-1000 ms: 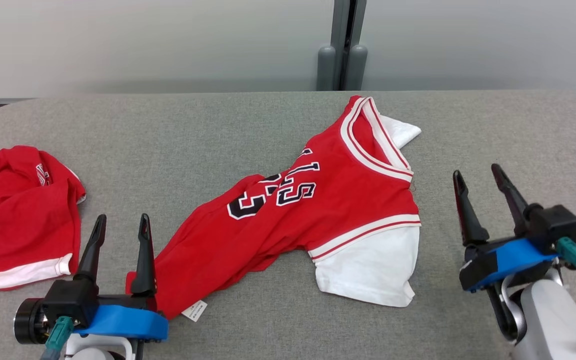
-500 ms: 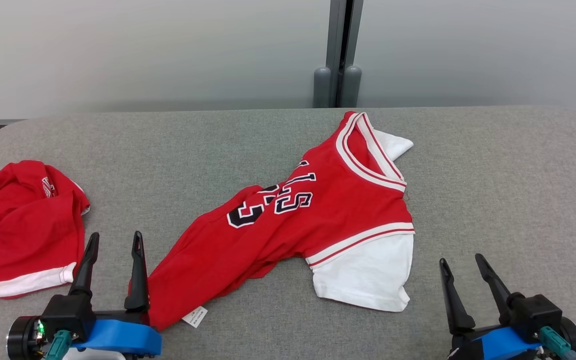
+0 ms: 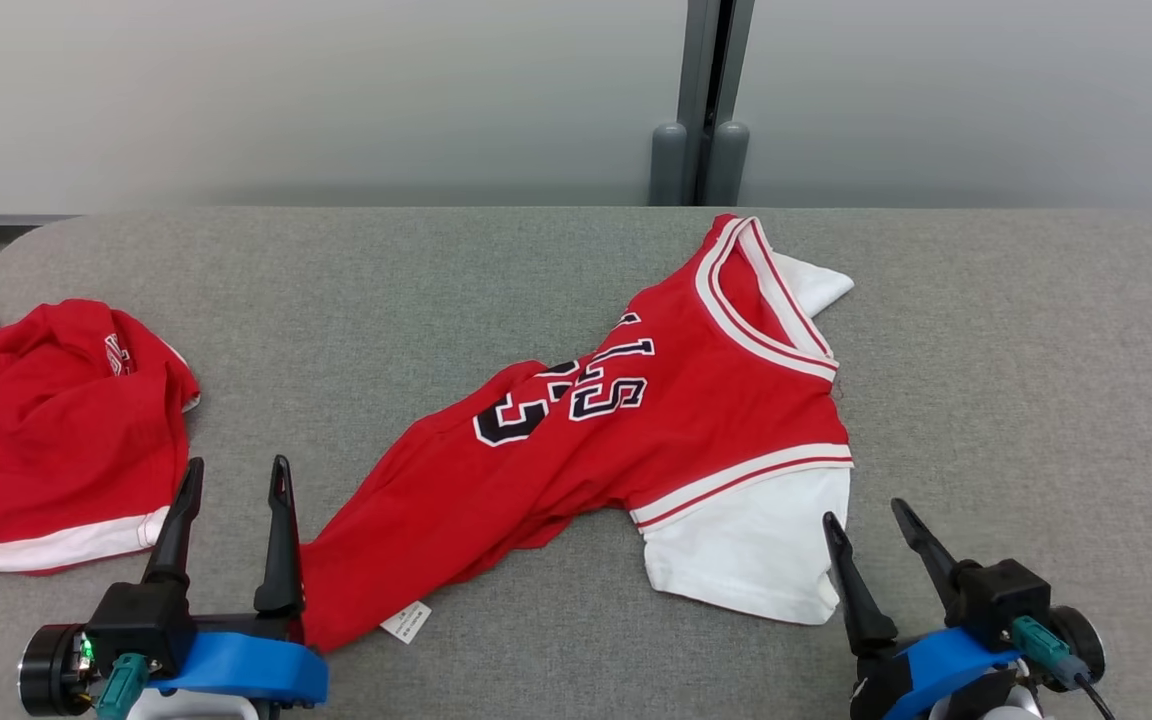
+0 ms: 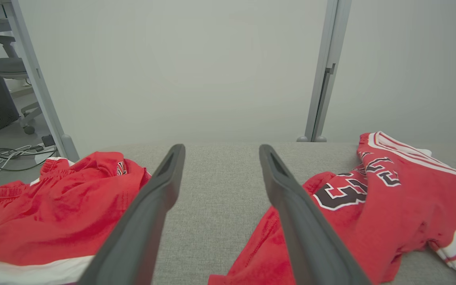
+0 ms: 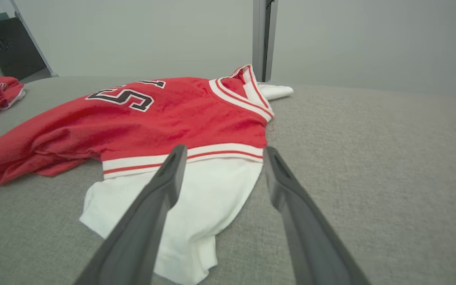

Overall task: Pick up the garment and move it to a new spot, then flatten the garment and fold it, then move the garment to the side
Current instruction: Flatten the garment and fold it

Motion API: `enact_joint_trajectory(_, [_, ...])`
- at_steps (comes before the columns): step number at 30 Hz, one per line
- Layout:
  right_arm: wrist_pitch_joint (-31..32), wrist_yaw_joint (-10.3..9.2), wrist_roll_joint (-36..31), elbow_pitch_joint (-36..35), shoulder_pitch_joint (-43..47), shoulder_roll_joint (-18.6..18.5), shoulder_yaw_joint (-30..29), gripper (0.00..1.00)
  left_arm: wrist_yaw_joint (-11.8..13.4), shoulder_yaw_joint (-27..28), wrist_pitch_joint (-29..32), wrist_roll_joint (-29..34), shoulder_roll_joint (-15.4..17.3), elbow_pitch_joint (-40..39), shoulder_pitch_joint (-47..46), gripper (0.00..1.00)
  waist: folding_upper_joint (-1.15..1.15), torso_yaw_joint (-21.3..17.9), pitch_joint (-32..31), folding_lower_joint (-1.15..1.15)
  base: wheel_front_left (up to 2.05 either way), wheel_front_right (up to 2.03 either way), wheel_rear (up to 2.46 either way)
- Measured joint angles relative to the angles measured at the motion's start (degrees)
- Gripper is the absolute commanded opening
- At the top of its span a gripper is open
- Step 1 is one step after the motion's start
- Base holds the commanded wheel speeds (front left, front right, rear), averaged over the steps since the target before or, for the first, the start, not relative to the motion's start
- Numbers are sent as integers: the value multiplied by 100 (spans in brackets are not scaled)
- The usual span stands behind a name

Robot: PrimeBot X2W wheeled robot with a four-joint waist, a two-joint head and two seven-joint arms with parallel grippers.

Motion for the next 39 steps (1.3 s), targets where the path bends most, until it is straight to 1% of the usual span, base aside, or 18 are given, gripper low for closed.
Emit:
enact_joint_trajectory(5, [-1,0,-24,803,-280,3,33,100,0,-7,1,-15,-9,-5,-9,100,0,75,62,0,0,0,0])
enact_joint_trajectory(11, [0,0,188,1675,-617,2,98,100,0,-20,1,-40,-16,-3,-47,100,1,126,160,0,0,0,0])
enact_joint_trajectory(15, [-2,0,458,2033,-821,3,256,100,-1,-40,1,-41,-20,-2,-132,100,1,158,228,0,0,0,0])
enact_joint_trajectory(20, [-26,-1,735,2276,-973,-9,555,100,-1,-53,0,-45,-25,3,-152,100,1,175,283,0,0,0,0])
enact_joint_trajectory(21, [-34,-3,783,2316,-1003,-18,635,91,-1,-53,0,-51,-27,4,-154,100,1,172,292,0,0,0,0])
enact_joint_trajectory(22, [-43,-9,833,2341,-1033,-24,723,31,0,-57,0,-60,-29,7,-157,100,1,167,298,0,0,0,0])
enact_joint_trajectory(23, [-42,-9,853,2359,-1061,-21,771,0,-1,-60,1,-73,-30,11,-163,100,1,161,302,0,0,0,0])
enact_joint_trajectory(25, [-42,-8,861,2369,-1080,-16,781,0,-1,-63,0,-82,-31,18,-172,100,1,146,301,0,0,0,0])
enact_joint_trajectory(29, [-12,0,680,2229,-1064,9,543,0,-1,-35,1,-82,-33,18,-171,100,2,87,283,0,0,0,0])
enact_joint_trajectory(33, [-10,0,371,1808,-825,7,58,0,0,-26,1,-81,-36,34,-127,100,1,48,201,0,0,0,0])
enact_joint_trajectory(39, [-9,0,175,1150,-53,-264,-701,0,0,-5,1,-83,-44,71,-4,100,1,-49,59,-1,0,0,0])
